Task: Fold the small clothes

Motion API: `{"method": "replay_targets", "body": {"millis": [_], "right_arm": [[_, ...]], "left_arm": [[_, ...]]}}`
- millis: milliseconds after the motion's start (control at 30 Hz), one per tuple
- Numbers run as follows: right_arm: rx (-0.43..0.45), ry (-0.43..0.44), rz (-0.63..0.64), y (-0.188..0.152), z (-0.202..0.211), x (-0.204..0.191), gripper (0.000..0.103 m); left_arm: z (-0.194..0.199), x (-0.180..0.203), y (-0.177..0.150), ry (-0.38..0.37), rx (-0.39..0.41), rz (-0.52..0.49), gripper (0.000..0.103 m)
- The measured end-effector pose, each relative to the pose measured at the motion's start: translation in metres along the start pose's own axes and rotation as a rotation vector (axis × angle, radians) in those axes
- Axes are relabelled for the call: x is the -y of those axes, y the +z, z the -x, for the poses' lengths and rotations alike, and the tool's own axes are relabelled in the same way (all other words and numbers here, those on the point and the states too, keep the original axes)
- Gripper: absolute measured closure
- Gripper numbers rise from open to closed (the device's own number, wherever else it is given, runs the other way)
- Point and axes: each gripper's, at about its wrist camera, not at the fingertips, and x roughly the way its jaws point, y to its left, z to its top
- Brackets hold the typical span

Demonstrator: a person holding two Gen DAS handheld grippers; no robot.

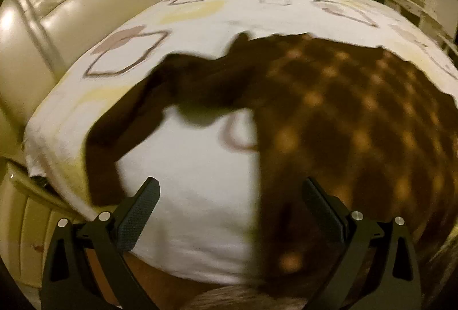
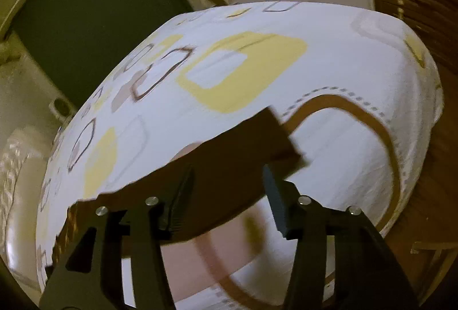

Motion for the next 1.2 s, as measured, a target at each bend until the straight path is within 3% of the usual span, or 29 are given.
{"method": "replay_targets", "body": {"millis": [67,133,367,467,533,567,633,733,767,800,933,1200], "right_arm": [[-0.019,0.025,0.027,-0.007,-0.002,-0.014,0.051],[-0.050,0.057,0.050,-0.016,-0.006,-0.030,0.050],[-0.110,0.108,0.132,-0.046,-0.012,-0.075,0.049],[-0.134,0.126,0.169,-0.058,-0.013,-0.093,0.049],[-0.139,0.132,0.194,-0.064,-0.012,-0.104,0.049],[-0.145,0.136,0.209,-0.068,-0.013,-0.110,0.049],[-0.159,0.144,0.228,-0.076,-0.015,-0.120,0.049],[-0.177,0.159,0.239,-0.089,-0.018,-0.132,0.049],[-0.181,0.164,0.245,-0.093,-0.019,-0.137,0.049],[-0.185,0.168,0.250,-0.098,-0.019,-0.139,0.049],[-0.207,0.189,0.265,-0.115,-0.020,-0.154,0.049],[-0.218,0.214,0.313,-0.141,-0.020,-0.190,0.049]], "left_arm": [[-0.004,-0.031,-0.008,-0.002,-0.018,0.077,0.004],[-0.007,-0.059,-0.014,0.052,-0.011,0.127,0.005],[-0.037,-0.104,-0.022,0.190,-0.035,0.129,0.005],[-0.043,-0.117,-0.020,0.192,-0.029,0.123,0.006],[-0.042,-0.130,-0.018,0.145,-0.023,0.135,0.034],[-0.044,-0.135,-0.018,0.091,-0.038,0.147,0.057],[-0.048,-0.149,-0.017,0.000,-0.060,0.197,0.061],[-0.051,-0.150,-0.015,-0.006,-0.066,0.149,0.065],[-0.050,-0.149,-0.014,-0.005,-0.067,0.136,0.073],[-0.050,-0.151,-0.014,-0.012,-0.073,0.135,0.088],[-0.045,-0.167,-0.005,-0.055,-0.095,0.178,0.093],[-0.011,-0.240,0.051,-0.152,0.006,0.364,0.093]]}}
